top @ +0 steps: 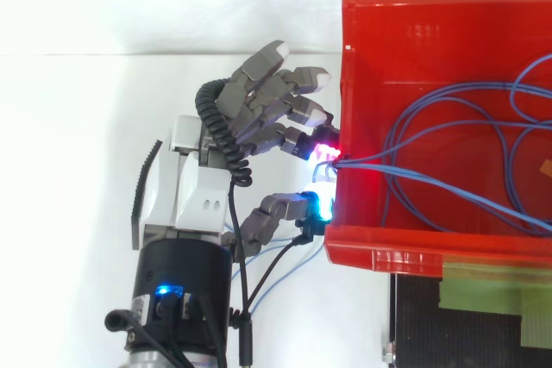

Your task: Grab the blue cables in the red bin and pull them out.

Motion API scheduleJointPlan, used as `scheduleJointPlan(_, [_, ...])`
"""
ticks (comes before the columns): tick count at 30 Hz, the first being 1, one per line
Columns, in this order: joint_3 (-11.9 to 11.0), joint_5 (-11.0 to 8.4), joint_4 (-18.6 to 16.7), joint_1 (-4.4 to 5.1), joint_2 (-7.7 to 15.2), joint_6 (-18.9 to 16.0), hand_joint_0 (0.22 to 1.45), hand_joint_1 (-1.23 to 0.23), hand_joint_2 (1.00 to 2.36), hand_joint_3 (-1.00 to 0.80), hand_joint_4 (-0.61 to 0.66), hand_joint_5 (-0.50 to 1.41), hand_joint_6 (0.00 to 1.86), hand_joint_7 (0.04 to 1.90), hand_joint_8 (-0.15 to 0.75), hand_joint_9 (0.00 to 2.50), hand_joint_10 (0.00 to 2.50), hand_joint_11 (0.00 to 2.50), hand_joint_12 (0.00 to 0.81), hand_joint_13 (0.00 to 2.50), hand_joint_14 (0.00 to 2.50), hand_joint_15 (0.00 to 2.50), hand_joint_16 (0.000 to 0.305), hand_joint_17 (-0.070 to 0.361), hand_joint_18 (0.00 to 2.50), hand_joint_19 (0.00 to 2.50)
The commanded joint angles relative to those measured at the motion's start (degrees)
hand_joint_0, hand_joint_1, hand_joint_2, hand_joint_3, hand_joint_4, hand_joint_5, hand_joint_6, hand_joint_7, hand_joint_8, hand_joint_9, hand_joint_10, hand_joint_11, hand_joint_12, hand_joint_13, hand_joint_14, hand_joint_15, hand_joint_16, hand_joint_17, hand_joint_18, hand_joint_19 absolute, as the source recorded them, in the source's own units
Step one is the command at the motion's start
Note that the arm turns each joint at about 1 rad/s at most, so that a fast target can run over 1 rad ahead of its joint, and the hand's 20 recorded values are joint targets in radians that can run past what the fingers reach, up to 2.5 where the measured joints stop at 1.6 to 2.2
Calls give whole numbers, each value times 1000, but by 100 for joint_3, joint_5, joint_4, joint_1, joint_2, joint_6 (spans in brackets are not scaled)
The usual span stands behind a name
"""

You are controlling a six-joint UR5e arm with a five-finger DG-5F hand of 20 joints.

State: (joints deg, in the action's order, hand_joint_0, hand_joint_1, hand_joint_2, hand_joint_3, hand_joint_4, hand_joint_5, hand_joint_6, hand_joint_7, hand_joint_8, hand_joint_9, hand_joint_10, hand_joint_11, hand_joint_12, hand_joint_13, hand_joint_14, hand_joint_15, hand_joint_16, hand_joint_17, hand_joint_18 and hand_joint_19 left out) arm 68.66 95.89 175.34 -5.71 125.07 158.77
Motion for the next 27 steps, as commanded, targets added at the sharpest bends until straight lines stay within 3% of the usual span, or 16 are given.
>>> scheduleJointPlan(1, [-2, 0, 0, 0, 0, 0, 787, -994, 1000, -1000, -1, 915, 266, 827, 209, 844, 29, 1021, 322, 648, 20, 535, 41, 92, 452, 449])
scheduleJointPlan(3, [-2, 0, 0, 0, 0, 0, 793, -990, 1000, -1000, -1, 914, 320, 807, 211, 850, 26, 1014, 324, 652, 20, 534, 41, 92, 454, 453])
scheduleJointPlan(6, [-2, 0, 0, -9, 0, 0, 865, -939, 1000, -1000, -21, 867, 602, 737, 208, 871, 27, 1034, 314, 662, 20, 526, 39, 88, 465, 449])
scheduleJointPlan(9, [-2, 0, 0, -9, 0, 0, 878, -891, 1000, -1000, -19, 835, 766, 729, 209, 880, 26, 1035, 310, 670, 22, 528, 39, 87, 470, 449])
scheduleJointPlan(16, [7, 0, 88, -9, 0, 9, 899, -808, 1000, -1000, 7, 743, 1046, 656, 215, 885, 26, 1030, 314, 675, 20, 520, 38, 86, 479, 443])
scheduleJointPlan(27, [-2, -9, 176, 53, 0, 0, 908, -791, 1000, -1000, 8, 704, 1144, 601, 219, 888, 26, 1037, 315, 683, 19, 514, 38, 86, 490, 436])
